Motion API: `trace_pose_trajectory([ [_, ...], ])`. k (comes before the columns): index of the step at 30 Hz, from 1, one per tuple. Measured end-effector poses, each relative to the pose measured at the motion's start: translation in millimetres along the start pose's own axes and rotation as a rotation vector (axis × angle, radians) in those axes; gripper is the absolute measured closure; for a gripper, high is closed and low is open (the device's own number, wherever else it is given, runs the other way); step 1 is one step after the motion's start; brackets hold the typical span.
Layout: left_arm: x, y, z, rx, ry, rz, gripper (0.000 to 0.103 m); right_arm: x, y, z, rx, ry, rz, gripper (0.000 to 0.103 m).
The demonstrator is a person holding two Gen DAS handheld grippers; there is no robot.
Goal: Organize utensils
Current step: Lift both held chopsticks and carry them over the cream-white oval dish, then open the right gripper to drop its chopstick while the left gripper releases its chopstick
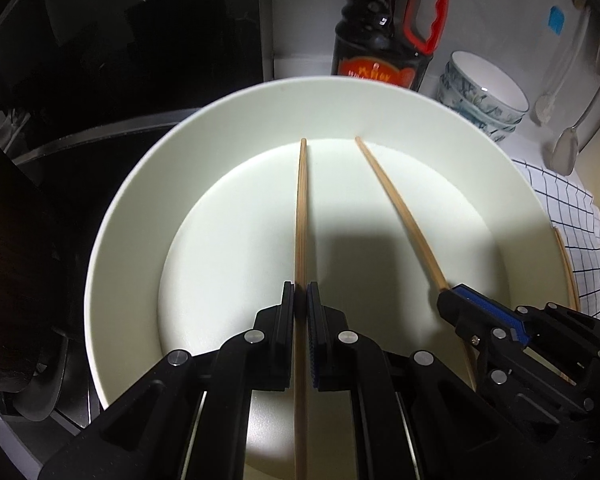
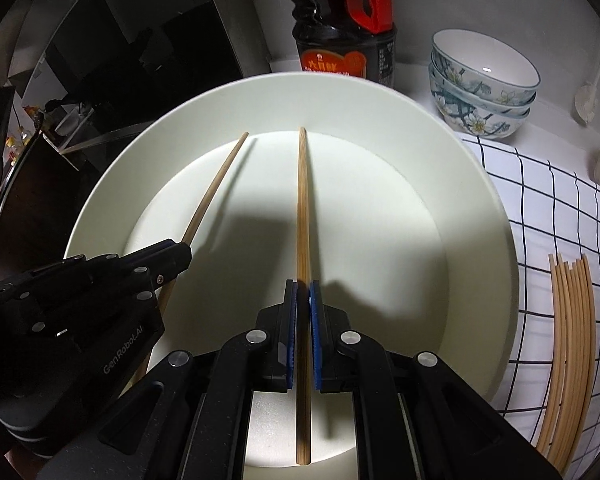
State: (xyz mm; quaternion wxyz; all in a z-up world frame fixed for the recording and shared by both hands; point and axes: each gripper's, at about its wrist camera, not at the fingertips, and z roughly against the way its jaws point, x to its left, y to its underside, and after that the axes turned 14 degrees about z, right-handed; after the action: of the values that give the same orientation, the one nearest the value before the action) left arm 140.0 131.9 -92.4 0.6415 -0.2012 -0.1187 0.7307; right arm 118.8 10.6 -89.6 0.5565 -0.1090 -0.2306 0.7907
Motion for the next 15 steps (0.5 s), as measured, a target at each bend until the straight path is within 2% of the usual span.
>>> trace_pose_trajectory([
  [8,2.3,-1.5,-8.7,0.018,-0.018,0.018,0.094,1.9,-3.7,-3.9,0.014,0.007,-0.003,0.095],
  [9,3.3,-1.5,-8.2,0.016,-0.018,0.022,0.087,2.3,-5.2,-3.1,0.011,0.011,-0.001,0.092],
  [10,4.3,-1.8,-7.1,0.011,-0.02,0.025,0.074,3.2,-5.2,-2.5,0.006,0.018,0.001,0.09],
  [12,5.9,-1.9,-2.8,-0.016,-0.03,0.033,0.055,2.2,-3.9,3.3,-0.008,0.029,0.003,0.082],
  [13,7.2,-1.6,0.7,-0.029,-0.031,0.034,0.05,1.2,-3.8,6.1,-0.015,0.032,0.006,0.082],
  [15,8.8,-1.4,6.1,-0.045,-0.034,0.038,0.049,-0.2,-4.4,11.0,-0.027,0.044,0.015,0.081],
])
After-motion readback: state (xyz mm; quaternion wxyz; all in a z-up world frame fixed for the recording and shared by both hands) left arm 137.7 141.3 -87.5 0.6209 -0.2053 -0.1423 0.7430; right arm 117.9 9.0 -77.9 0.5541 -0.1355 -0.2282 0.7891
